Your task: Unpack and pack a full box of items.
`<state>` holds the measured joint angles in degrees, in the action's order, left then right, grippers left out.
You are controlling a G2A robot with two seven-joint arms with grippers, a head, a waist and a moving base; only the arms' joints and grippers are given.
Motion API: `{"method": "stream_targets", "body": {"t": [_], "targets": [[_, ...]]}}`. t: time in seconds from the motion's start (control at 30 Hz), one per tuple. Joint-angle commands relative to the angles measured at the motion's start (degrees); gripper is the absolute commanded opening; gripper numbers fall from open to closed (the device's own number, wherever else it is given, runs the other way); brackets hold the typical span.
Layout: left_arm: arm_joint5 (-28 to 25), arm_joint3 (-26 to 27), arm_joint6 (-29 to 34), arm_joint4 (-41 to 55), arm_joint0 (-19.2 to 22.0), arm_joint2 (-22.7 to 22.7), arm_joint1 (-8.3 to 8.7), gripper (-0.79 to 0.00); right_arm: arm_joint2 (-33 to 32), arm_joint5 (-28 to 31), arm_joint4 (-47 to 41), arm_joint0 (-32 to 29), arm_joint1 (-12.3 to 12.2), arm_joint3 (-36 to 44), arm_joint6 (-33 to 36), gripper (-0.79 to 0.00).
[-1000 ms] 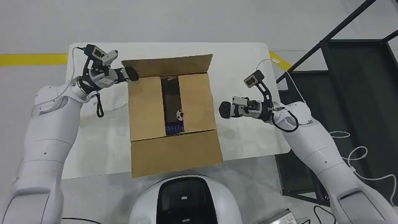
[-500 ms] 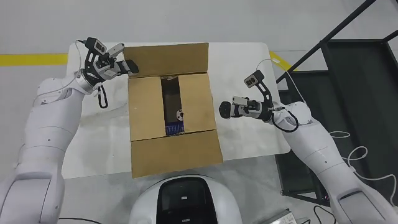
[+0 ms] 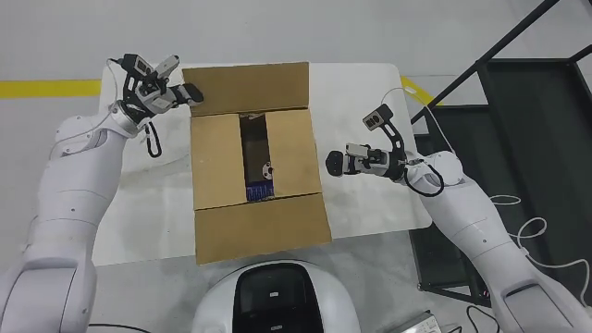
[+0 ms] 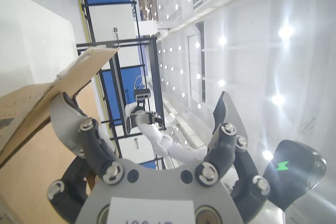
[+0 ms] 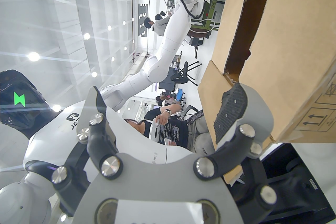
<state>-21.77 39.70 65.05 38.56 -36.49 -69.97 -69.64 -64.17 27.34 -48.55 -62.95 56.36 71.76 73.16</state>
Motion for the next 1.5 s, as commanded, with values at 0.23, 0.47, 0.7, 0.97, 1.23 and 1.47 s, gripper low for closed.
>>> {"method": "stream_targets", "body": {"t": [0.23, 0.47, 0.7, 0.97, 1.23, 1.47], "targets": [[-1.3, -7.2, -8.8, -2.2, 4.0, 4.0, -2.47, 0.000, 0.0, 0.0, 0.0, 0.0, 0.0, 0.0, 0.0, 0.000], [-1.3, -15.1, -14.0, -11.2, 8.7, 8.1, -3.87, 0.000, 0.0, 0.0, 0.0, 0.0, 0.0, 0.0, 0.0, 0.000], [-2.0, -20.7, -15.7, -18.4, 11.0, 10.7, -4.36, 0.000, 0.0, 0.0, 0.0, 0.0, 0.0, 0.0, 0.0, 0.000], [-3.3, -23.4, -12.9, -23.2, 12.0, 11.7, -3.91, 0.000, 0.0, 0.0, 0.0, 0.0, 0.0, 0.0, 0.0, 0.000], [-7.2, -24.6, -16.1, -14.9, 13.3, 6.0, -2.37, 0.000, 0.0, -0.5, 1.2, -0.2, 0.0, 0.9, -1.7, 0.000], [-7.7, -23.5, -3.5, -8.1, 11.9, 0.6, 0.82, 0.000, 1.0, -3.4, 16.0, 2.3, 0.3, 7.3, -11.7, 0.000]]}}
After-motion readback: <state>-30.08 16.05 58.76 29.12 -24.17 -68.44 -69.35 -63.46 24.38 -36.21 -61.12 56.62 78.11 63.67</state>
